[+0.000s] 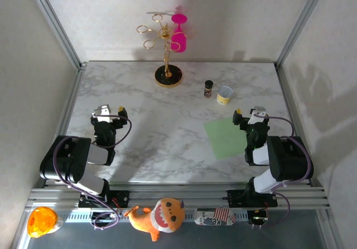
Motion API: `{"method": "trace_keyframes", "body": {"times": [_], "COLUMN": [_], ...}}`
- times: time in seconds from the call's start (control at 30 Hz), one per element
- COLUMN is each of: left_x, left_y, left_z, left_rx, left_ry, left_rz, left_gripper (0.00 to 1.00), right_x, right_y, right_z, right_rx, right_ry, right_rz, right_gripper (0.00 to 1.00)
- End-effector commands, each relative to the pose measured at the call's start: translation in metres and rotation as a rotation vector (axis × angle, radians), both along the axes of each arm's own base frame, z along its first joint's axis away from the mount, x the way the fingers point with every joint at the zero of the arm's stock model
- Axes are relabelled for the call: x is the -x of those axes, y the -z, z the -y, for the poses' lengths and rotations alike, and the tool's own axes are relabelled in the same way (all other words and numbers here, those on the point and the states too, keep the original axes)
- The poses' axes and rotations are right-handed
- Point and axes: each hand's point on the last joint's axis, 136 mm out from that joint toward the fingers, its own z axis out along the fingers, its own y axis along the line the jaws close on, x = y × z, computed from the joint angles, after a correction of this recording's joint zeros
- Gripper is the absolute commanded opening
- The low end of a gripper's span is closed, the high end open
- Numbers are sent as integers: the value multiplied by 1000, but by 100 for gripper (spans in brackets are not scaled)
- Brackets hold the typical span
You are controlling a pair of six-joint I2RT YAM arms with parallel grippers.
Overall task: Fold a paper plane with a square sheet of paper (pick it up from the middle)
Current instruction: Move the square sheet of paper to the center of the table.
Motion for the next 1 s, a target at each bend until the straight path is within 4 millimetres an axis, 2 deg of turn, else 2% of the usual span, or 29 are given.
{"method": "trace_keyframes", "body": {"times": [0.0, 0.97], "left_x": [-6, -7], "left_y": [-13, -11], "left_z": [1, 1], "left_rx": [-13, -7], "left_ry": [-1, 6], "left_rz": [45, 40], "left_gripper": [99, 99], "right_x": [-6, -6], "right_y": [-12, -12], "right_z": [6, 6], "right_rx": [0, 0], "right_ry": [31, 32], "right_rz": [47, 45], "right_gripper": [99, 99]}}
